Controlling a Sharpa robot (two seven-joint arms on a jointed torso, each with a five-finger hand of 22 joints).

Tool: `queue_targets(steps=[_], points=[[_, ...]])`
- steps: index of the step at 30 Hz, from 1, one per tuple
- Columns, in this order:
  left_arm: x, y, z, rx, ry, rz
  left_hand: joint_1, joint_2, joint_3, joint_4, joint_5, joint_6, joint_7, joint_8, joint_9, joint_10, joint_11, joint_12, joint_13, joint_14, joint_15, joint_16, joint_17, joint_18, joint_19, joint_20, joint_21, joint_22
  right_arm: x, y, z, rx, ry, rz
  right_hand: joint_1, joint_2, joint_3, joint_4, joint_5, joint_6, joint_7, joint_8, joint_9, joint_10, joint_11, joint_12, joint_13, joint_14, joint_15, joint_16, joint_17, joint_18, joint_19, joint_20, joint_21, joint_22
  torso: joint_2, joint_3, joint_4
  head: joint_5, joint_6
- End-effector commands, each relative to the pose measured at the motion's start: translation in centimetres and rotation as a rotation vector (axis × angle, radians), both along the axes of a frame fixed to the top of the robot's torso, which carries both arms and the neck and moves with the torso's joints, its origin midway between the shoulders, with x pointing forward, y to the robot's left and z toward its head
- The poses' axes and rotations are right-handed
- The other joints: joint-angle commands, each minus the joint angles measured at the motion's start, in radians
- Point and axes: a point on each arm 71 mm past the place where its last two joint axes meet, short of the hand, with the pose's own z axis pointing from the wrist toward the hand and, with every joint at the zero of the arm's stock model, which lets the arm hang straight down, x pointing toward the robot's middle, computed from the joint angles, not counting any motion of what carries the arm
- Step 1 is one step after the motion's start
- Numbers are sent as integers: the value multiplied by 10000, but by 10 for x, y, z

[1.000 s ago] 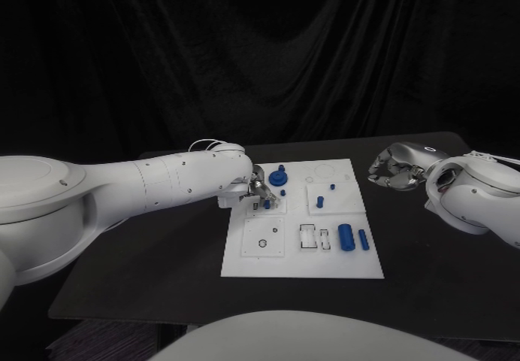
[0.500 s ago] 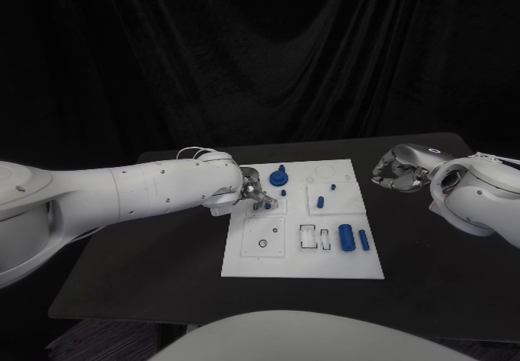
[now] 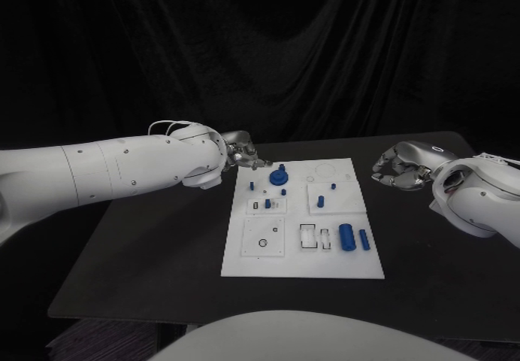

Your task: Assemble the parts on the task board

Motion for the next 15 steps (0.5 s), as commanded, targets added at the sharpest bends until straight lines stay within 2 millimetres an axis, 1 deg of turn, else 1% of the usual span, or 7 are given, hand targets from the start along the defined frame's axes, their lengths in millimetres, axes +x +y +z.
queue_targets(steps=[1,3,4,6,7,10,15], points=[[6,1,9,-346,-365,-137,90,79,-49,34,97,-122,18,-60,43,1037,-36,-43,2631,1039,-21,26,2633,-194,383,-48,29,1881,-1,0,3,214,-314,148,52,-34,36,44,36,63,-2,38,7,308,-6,-62,1708,499,-30,-22,341,49,103,30,36,1839,168,-70,52,-102,-1],[9,4,10,-258,-215,-38,311,125,-56,-9,254,-182,46,-210,-77,1037,-13,-43,2631,1039,-5,26,2633,-194,377,-39,29,1879,-2,0,4,226,-331,141,52,-34,36,44,36,63,-2,38,7,308,-6,-62,1708,499,-30,-22,341,49,103,30,36,1839,234,-82,67,-169,-1],[10,5,10,-198,-124,11,485,164,-24,-73,322,-187,57,-282,-144,1037,-4,-43,2631,1039,4,26,2633,-195,377,-31,39,1881,-2,-1,4,235,-346,131,52,-34,36,44,36,63,-2,38,7,308,-6,-62,1708,499,-30,-22,341,49,103,30,36,1839,282,-94,86,-189,-1],[12,7,10,-83,31,100,526,178,-17,-83,331,-187,61,-303,-164,1037,0,-43,2631,1039,7,26,2633,-199,380,-27,53,1885,-3,-3,6,254,-374,102,52,-34,37,46,37,69,-5,41,8,288,-8,-74,1685,499,-31,-22,342,50,100,30,28,1837,336,-108,121,-218,-1],[14,8,10,-17,109,149,529,179,-17,-84,332,-187,61,-304,-166,1037,0,-43,2631,1039,6,26,2633,-199,380,-27,53,1885,-4,-4,7,267,-387,83,52,-34,37,46,37,69,-5,41,8,288,-8,-74,1685,499,-31,-22,342,50,100,30,28,1837,408,-126,171,-228,-1],[17,11,9,189,329,297,539,183,-16,-86,334,-185,62,-309,-171,1037,1,-43,2631,1039,8,26,2633,-198,379,-26,48,1883,-6,-7,9,303,-427,39,53,-38,37,45,37,63,-5,38,7,283,-9,-77,1680,499,-32,-22,341,48,103,30,39,1841,500,-147,238,-229,-1],[21,17,5,609,807,513,494,191,-87,-14,218,-112,70,-330,-213,1037,11,-43,2631,1039,19,26,2633,-194,373,-17,34,1878,-8,-10,13,327,-501,-7,54,-43,37,45,38,62,-6,38,6,289,-10,-74,1686,503,-34,-14,358,45,109,29,54,1845,603,-154,257,-161,-1]])
